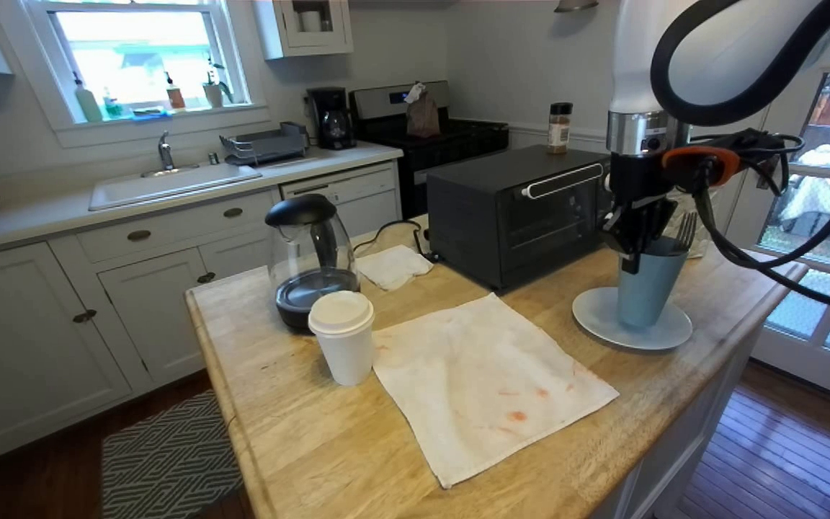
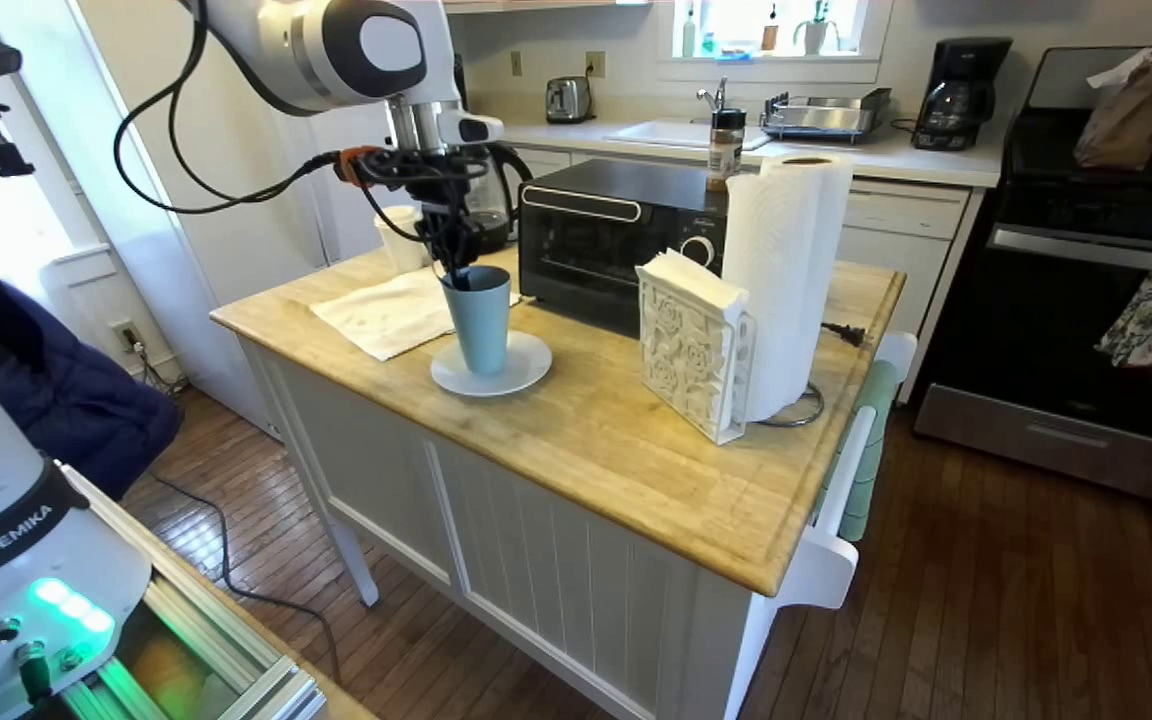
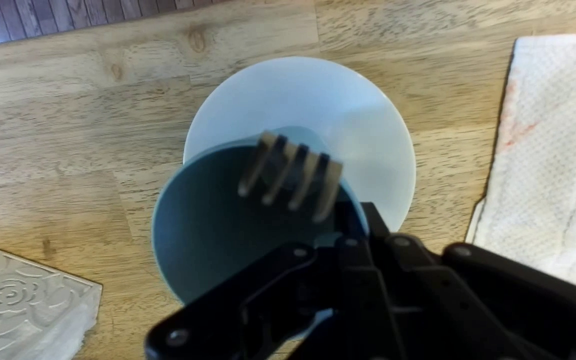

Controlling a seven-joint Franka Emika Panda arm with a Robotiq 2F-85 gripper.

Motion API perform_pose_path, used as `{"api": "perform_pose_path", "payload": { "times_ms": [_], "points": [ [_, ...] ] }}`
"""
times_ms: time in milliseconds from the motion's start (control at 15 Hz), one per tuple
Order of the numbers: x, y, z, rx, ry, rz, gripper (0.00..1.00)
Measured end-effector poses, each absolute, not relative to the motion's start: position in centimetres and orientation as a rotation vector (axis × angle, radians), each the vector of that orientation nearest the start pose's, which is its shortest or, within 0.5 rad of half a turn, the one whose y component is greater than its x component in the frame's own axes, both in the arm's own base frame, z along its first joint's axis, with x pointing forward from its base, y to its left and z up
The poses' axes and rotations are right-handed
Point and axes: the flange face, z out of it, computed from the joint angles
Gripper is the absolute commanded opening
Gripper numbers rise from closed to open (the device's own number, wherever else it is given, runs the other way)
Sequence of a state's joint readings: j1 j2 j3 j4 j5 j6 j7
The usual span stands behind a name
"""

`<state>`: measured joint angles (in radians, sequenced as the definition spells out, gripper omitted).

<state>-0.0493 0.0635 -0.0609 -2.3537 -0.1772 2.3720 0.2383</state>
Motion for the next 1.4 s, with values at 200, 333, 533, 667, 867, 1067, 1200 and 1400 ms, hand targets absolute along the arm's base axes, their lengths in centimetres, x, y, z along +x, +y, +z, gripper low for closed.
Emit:
{"api": "perform_pose_path", "payload": {
  "times_ms": [200, 333, 533, 667, 867, 1067, 1200, 1400],
  "points": [
    [50.00, -5.83, 29.54, -3.247, 0.357, 0.050, 0.01],
    [50.08, -5.96, 29.39, -3.246, 0.360, 0.042, 0.01],
    [50.19, -6.01, 29.17, -3.245, 0.363, 0.032, 0.01],
    [50.26, -5.99, 29.02, -3.244, 0.363, 0.025, 0.02],
    [50.33, -5.98, 28.90, -3.243, 0.362, 0.018, 0.37],
    [50.43, -5.98, 28.99, -3.242, 0.362, 0.005, 0.57],
    [50.53, -5.98, 29.15, -3.241, 0.362, -0.010, 0.71],
    [50.73, -6.10, 29.78, -3.238, 0.365, -0.048, 0.92]
  ]
}}
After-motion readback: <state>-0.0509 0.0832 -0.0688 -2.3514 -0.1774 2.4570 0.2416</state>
